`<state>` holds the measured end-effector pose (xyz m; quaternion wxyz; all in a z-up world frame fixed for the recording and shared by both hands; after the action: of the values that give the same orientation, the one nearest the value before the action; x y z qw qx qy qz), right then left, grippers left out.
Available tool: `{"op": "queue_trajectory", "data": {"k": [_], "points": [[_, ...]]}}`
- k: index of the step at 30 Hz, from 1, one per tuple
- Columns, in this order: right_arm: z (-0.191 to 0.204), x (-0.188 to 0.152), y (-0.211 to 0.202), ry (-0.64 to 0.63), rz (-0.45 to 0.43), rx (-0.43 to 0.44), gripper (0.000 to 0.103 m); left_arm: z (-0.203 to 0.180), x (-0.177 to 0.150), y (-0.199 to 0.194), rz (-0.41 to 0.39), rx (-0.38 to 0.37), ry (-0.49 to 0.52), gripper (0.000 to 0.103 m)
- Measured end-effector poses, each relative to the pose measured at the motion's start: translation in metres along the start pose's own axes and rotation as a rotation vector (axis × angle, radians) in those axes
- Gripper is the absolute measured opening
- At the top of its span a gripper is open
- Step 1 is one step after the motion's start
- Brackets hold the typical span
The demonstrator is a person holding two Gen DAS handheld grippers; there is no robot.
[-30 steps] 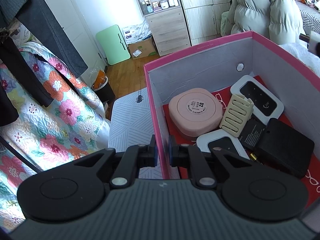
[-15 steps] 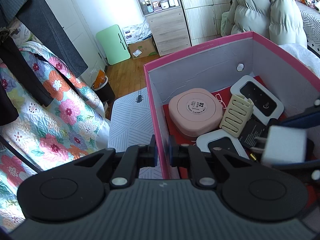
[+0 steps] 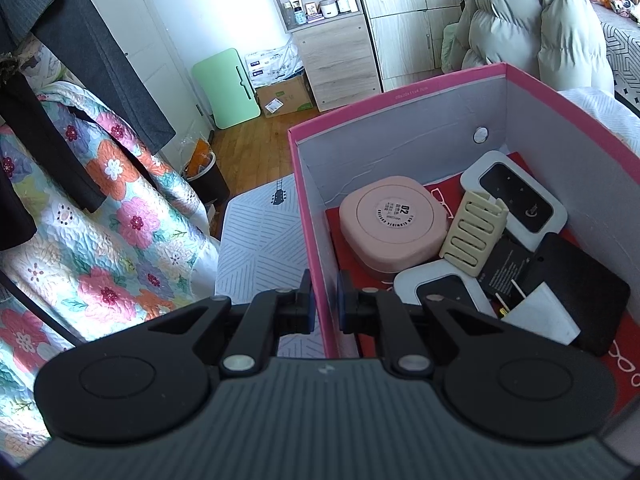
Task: Organize rigid objects
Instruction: 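Grasp the silver keys on the bed with the right tool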
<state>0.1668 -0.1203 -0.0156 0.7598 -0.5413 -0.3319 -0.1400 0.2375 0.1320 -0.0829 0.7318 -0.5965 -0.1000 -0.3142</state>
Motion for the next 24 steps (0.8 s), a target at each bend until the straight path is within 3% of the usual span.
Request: {"op": "queue_trajectory", "data": {"k": [6, 11, 14, 16, 17, 24], "points": [[-0.042, -0.020, 0.020, 0.076, 0.052, -0.081, 0.064, 0.002, 0.001, 0.000, 0.000, -0.026, -0.018, 0.009], [-0.060, -0.022, 0.039, 0.012, 0.043, -0.230, 0.063, 0.002, 0.001, 0.001, 0.002, -0.031, -0.021, 0.009], [-0.076, -0.015, 0.051, 0.025, 0.051, -0.257, 0.053, 0.002, 0.001, 0.001, 0.002, -0.029, -0.019, 0.009], [-0.087, -0.010, 0.062, 0.055, 0.069, -0.264, 0.023, 0.002, 0.001, 0.001, 0.002, -0.025, -0.014, 0.009], [-0.094, -0.007, 0.067, 0.076, 0.081, -0.258, 0.017, 0.002, 0.000, 0.001, 0.003, -0.019, -0.007, 0.009], [-0.115, 0.012, 0.105, 0.117, 0.089, -0.305, 0.021, 0.003, -0.001, 0.002, 0.008, -0.013, -0.002, 0.009]]}}
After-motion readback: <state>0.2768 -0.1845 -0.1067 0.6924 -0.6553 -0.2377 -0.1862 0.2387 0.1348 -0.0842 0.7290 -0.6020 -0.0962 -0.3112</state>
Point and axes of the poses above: each gripper's, at about its wrist camera, not at the fingertips, and y roughly the way its jaws point, z to its left, x to its top, the point moved 6 cm from there along y, roughly the way its jaws point, and after that the axes turned 11 degrees about z, right-handed, at the moved point
